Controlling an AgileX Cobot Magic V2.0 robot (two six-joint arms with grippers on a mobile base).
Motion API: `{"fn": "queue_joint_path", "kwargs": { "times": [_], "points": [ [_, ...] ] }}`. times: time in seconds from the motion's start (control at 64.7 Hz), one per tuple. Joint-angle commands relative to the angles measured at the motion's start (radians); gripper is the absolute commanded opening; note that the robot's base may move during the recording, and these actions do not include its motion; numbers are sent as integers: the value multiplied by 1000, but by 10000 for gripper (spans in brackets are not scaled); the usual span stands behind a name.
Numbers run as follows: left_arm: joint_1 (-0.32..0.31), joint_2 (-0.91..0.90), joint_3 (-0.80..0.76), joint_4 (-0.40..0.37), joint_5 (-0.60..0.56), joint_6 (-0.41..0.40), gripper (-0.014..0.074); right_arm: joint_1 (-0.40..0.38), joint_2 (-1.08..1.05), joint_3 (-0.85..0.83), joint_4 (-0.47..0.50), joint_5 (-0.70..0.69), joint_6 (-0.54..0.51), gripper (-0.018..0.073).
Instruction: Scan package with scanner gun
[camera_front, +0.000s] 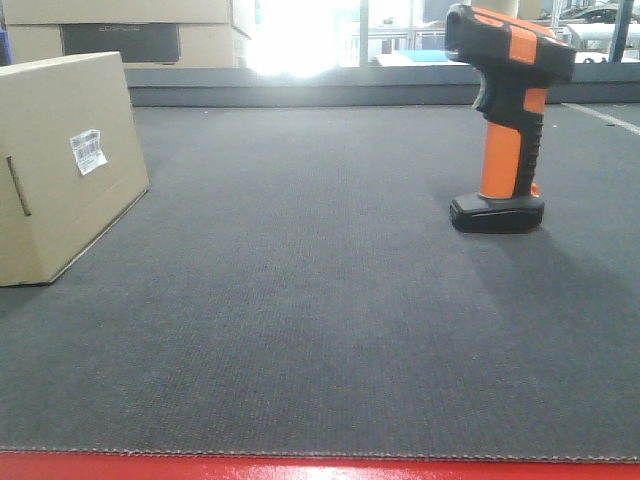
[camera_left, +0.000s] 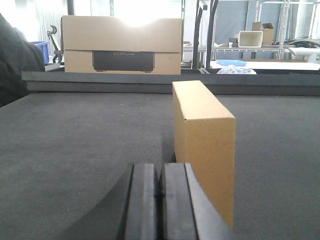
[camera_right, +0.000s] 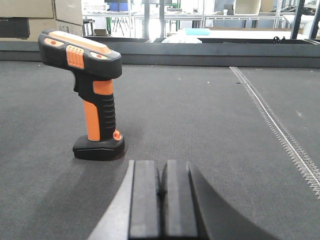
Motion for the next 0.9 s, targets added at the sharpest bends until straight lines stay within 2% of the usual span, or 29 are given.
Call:
{"fn": "queue_joint_path", "kwargs": {
  "times": [0.0, 0.247, 0.588, 0.649, 0.789, 0.881],
  "points": [
    [-4, -3, -3, 1, -18, -2, -111, 3, -4, 0, 2, -15, -5, -153],
    [-5, -3, -3, 1, -20, -2, -111, 3, -4, 0, 2, -21, -5, -153],
    [-5, -3, -3, 1, -57, -2, -111, 3, -4, 0, 2, -103, -5, -153],
    [-5, -3, -3, 1, -92, -2, -111, 3, -4, 0, 2, -111, -5, -153],
    [-5, -3, -3, 1, -252, -2, -111, 3, -4, 0, 2, -190, -5, -153],
    [-5, -3, -41, 1, -257, -2, -111, 3, -4, -78, 2, -180, -5, -153]
  ]
}}
